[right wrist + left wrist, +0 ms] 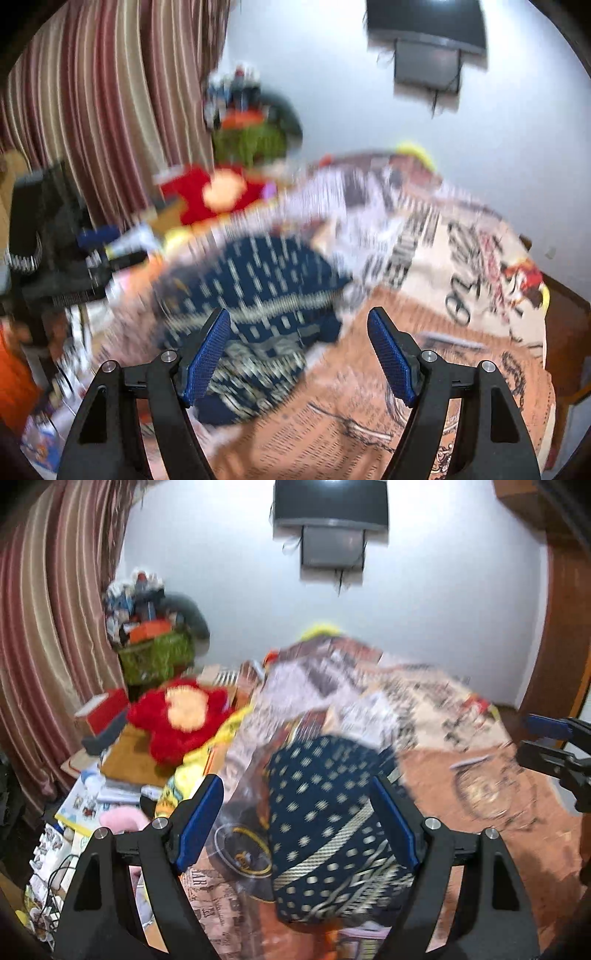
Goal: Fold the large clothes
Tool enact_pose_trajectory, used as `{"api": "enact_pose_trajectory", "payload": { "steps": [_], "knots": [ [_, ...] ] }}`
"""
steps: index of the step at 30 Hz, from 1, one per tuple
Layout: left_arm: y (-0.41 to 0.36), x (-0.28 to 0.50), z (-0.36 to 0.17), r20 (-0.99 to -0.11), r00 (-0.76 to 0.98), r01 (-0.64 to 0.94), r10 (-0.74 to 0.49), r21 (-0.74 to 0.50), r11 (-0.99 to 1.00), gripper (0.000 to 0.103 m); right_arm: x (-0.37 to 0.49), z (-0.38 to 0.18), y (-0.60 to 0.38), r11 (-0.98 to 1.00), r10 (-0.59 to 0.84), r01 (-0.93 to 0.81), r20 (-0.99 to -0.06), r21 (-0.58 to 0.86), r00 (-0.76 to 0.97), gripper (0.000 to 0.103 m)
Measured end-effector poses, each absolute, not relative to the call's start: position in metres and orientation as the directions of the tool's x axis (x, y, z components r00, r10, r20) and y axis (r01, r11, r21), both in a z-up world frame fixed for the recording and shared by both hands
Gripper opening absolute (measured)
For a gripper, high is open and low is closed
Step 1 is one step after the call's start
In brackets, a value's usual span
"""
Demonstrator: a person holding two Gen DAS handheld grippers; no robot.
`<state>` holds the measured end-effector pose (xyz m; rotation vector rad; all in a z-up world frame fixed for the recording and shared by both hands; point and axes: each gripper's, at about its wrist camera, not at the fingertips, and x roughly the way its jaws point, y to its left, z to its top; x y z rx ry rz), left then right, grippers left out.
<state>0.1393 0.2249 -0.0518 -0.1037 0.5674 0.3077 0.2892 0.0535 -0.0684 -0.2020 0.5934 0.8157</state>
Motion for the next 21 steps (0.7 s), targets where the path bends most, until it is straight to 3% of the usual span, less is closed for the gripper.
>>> {"api": "enact_pose_trajectory", "payload": {
  "steps": [12,15,21],
  "knots": [
    [0.163,0.059,0.022,-0.325,0.920,-0.255,0.220,-0.068,0.965,0.081,0.202,0.008,0.013,0.676,0.723,-0.731,-0.280,0.095,0.631,0.077],
    [0.156,0.042,0.030,-0.292,0.928,-0.264,0.231,-0.079,0.961,0.082,0.186,0.015,0.005,0.687,0.719,-0.720,-0.237,0.101,0.653,0.081],
    [0.151,0.021,0.034,-0.253,0.934,-0.284,0.252,-0.099,0.954,0.097,0.158,0.019,-0.006,0.722,0.688,-0.688,-0.181,0.075,0.702,0.096]
  ]
}}
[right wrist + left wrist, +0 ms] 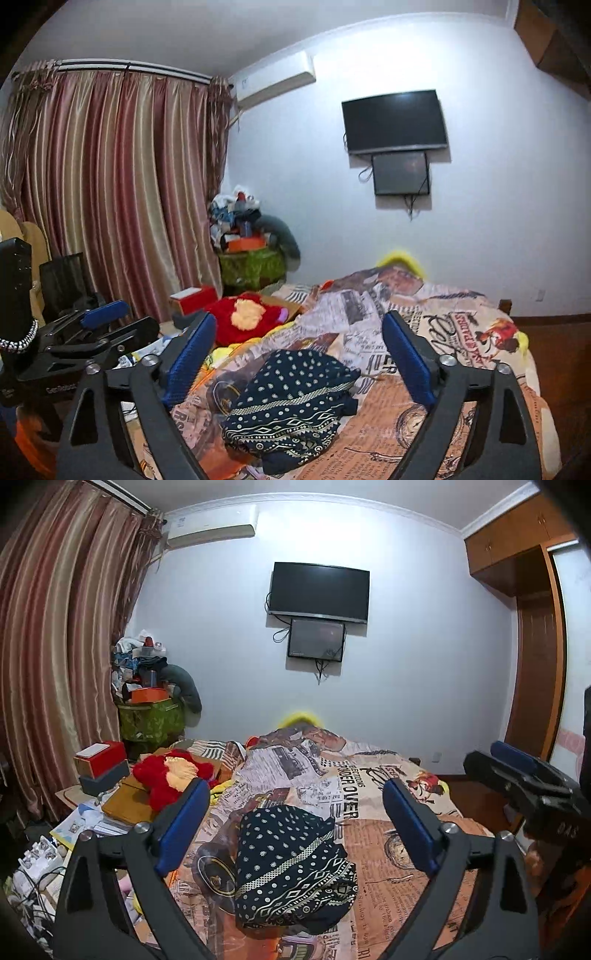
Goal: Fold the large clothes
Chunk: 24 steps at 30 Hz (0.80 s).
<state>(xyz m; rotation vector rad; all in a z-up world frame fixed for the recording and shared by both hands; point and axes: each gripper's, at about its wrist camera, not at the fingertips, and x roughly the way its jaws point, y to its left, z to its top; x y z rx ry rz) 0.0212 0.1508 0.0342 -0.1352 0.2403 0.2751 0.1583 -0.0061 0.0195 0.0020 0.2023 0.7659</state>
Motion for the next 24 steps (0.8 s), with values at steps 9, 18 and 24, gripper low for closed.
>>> {"api": "enact_pose_trajectory", "payload": {
  "steps": [9,18,24],
  "knots": [
    [0.148,0.011,0.028,-0.259,0.929,-0.301,0.264,-0.115,0.947,0.102,0.133,0.013,-0.008,0.762,0.640,-0.646,-0.176,0.026,0.748,0.103],
    [0.145,0.007,0.022,-0.270,0.926,-0.302,0.263,-0.116,0.946,0.102,0.127,0.004,-0.009,0.765,0.634,-0.643,-0.200,0.027,0.747,0.103],
    [0.144,0.007,0.021,-0.271,0.926,-0.302,0.263,-0.116,0.946,0.102,0.126,0.004,-0.011,0.769,0.631,-0.639,-0.198,0.028,0.750,0.103]
  ]
}}
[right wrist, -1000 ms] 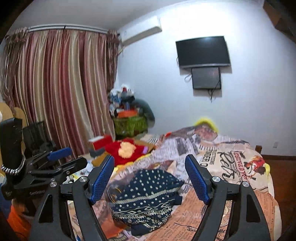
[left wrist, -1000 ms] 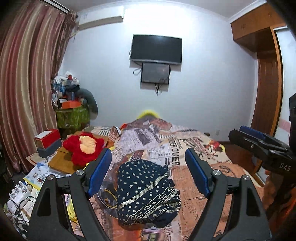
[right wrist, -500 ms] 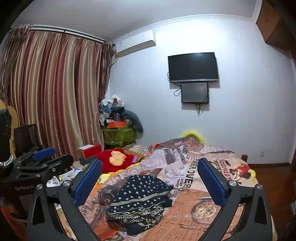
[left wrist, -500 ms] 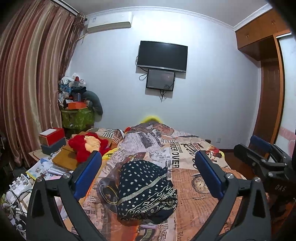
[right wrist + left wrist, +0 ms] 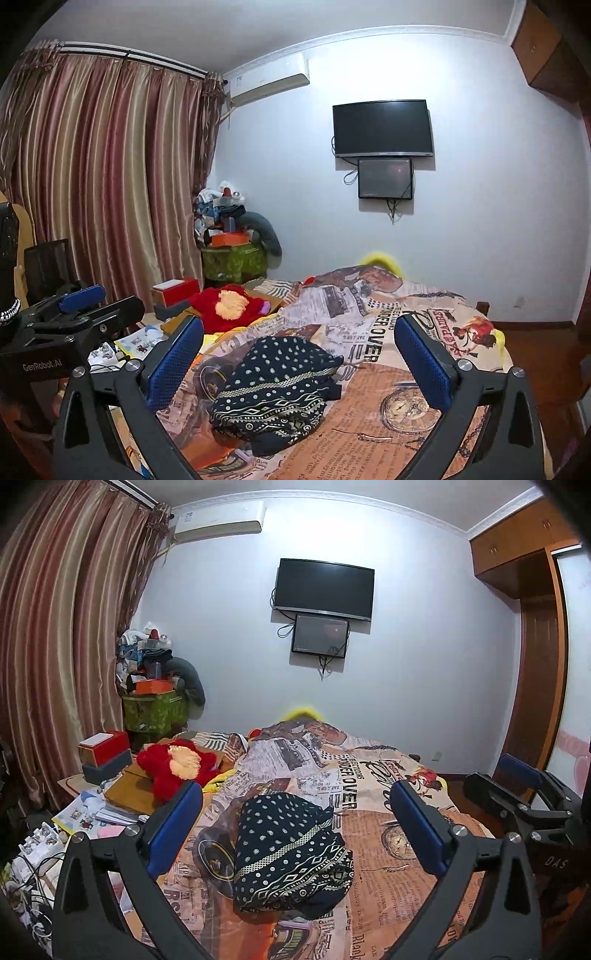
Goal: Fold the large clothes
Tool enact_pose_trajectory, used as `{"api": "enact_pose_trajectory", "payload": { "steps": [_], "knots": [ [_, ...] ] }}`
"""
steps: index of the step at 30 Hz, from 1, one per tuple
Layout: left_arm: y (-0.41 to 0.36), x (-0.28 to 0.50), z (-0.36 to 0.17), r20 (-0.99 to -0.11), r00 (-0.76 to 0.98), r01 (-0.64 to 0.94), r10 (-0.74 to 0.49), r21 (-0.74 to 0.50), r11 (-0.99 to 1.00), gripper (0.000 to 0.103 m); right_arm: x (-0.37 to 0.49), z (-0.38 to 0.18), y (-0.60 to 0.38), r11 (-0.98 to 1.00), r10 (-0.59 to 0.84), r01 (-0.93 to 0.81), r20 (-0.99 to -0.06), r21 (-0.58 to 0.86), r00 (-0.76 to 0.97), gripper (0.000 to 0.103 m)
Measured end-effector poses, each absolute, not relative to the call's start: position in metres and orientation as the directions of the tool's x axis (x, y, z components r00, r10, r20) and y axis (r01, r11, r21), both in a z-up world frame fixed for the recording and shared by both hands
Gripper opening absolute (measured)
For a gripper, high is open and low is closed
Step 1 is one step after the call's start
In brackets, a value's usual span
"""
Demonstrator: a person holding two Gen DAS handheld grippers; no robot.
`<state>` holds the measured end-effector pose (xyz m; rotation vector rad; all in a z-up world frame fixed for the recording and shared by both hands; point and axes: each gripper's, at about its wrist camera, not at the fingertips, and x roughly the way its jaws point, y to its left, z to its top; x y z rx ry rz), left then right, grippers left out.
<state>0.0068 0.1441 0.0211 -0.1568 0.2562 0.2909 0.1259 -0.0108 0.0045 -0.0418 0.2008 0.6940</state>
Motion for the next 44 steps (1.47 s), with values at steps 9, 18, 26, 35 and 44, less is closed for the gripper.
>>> {"api": "enact_pose_trajectory", "payload": {
  "steps": [9,18,26,35,44],
  "knots": [
    [0.1430,0.0063,0.0223,-0.271,0.926,-0.302,0.262,-0.115,0.946,0.102,0.1279,0.0052,-0.0125,0.771,0.631,-0.636,-0.199,0.047,0.750,0.103],
    [0.1432,0.0071,0.0234,-0.272,0.931,-0.282,0.242,-0.120,0.952,0.102,0.1288,0.0055,-0.0134,0.770,0.632,-0.636,-0.200,0.052,0.749,0.103],
    [0.1408,0.0092,0.0252,-0.268,0.940,-0.245,0.210,-0.106,0.964,0.102,0.1294,0.0066,-0.0148,0.773,0.629,-0.632,-0.200,0.056,0.751,0.103],
    [0.1402,0.0109,0.0245,-0.267,0.942,-0.239,0.203,-0.109,0.965,0.102,0.1269,0.0107,-0.0153,0.785,0.616,-0.615,-0.198,0.074,0.762,0.103],
    [0.1391,0.0117,0.0234,-0.271,0.941,-0.237,0.203,-0.099,0.966,0.102,0.1260,0.0085,-0.0119,0.789,0.612,-0.607,-0.205,0.094,0.764,0.103]
  ]
}}
